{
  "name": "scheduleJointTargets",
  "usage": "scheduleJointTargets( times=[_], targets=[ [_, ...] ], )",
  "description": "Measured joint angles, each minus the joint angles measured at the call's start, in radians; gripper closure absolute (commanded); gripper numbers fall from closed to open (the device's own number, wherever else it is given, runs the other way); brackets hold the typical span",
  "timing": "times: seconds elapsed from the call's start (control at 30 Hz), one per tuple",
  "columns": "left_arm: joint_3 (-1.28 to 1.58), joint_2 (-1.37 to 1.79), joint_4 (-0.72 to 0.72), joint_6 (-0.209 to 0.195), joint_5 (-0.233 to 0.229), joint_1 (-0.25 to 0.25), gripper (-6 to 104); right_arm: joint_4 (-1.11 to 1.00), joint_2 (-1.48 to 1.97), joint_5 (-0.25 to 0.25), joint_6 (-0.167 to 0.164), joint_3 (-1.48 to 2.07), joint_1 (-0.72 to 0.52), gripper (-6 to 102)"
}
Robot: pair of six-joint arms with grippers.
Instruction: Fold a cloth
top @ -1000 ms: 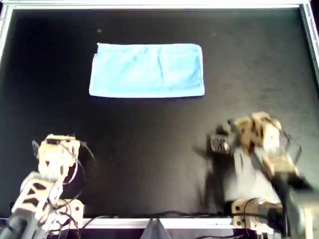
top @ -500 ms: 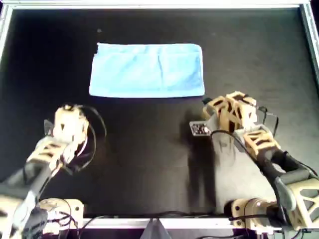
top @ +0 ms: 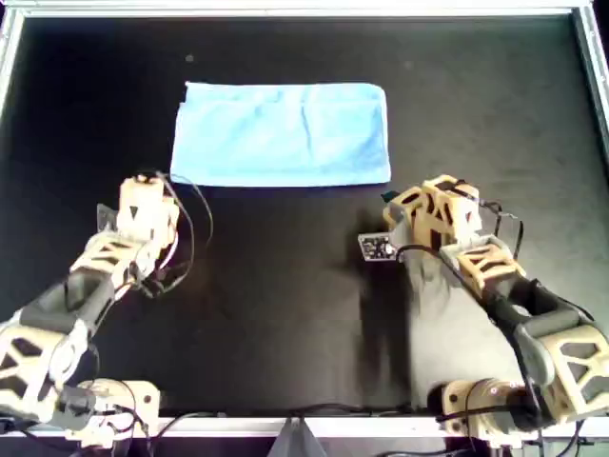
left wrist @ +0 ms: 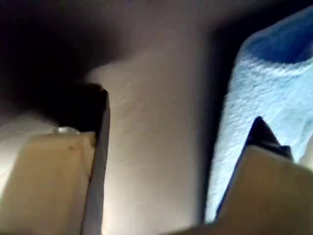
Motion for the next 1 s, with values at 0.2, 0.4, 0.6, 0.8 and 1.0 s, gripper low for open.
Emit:
scheduleJointTargets(
  times=[0.2, 0.4, 0.6, 0.8, 1.0],
  targets=[
    [-0.109, -0.094, 0.0, 0.0, 0.0, 0.0, -1, 0.23, -0.1, 0.0, 0.0, -0.183, 0.003, 16],
    [-0.206, -0.19, -0.009, 0.005, -0.005, 0.0, -1, 0.342, -0.249, 0.0, 0.006, -0.388, 0.003, 16],
    [-0.311, -0.275, -0.015, 0.005, -0.011, 0.0, -1, 0.356, -0.321, 0.0, 0.006, -0.52, 0.002, 16],
    [-0.385, -0.336, -0.017, 0.006, -0.014, 0.0, -1, 0.356, -0.4, 0.0, 0.006, -0.624, -0.009, 16],
    [-0.402, -0.348, -0.018, 0.006, -0.014, 0.0, 0, 0.393, -0.43, 0.0, 0.006, -0.643, -0.026, 16]
  ],
)
